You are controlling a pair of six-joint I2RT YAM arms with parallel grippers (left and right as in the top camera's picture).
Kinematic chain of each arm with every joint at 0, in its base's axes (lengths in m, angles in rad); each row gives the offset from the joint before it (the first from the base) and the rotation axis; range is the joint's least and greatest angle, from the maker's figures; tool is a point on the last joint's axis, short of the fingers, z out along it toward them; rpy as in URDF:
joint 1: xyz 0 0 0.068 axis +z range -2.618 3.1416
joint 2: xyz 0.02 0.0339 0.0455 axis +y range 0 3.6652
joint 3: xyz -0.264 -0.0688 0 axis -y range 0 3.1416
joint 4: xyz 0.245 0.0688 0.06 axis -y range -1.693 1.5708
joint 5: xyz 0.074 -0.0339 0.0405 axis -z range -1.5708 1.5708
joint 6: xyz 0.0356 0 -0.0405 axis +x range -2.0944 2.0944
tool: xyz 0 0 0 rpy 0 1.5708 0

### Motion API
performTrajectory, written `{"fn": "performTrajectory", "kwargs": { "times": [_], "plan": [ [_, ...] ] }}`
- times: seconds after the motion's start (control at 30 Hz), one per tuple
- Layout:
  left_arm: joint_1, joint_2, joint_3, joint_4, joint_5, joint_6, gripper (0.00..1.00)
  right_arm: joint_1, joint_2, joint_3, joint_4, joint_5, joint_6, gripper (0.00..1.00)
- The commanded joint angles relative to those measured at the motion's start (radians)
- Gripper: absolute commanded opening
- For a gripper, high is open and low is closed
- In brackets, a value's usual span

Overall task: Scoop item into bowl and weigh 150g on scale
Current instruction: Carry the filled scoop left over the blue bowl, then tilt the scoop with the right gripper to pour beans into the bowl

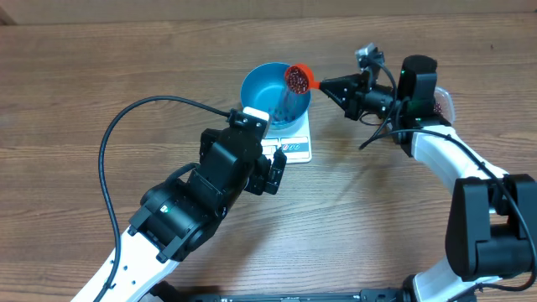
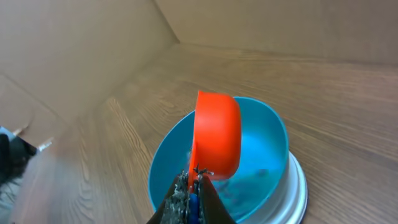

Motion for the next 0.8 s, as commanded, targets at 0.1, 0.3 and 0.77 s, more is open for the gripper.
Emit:
{"fn": "performTrajectory", "kwargs": {
  "times": [0.1, 0.3, 0.77],
  "plan": [
    [0.007, 0.007, 0.015, 0.003, 0.0, -0.021, 0.99, 0.046, 0.004, 0.003, 0.006, -0.001, -0.171, 0.04],
    [0.007, 0.007, 0.015, 0.003, 0.0, -0.021, 0.99, 0.062, 0.004, 0.003, 0.006, -0.004, -0.262, 0.04],
    [0.007, 0.007, 0.015, 0.003, 0.0, -0.021, 0.99, 0.062, 0.004, 0.003, 0.007, -0.047, -0.615, 0.04]
  ]
}}
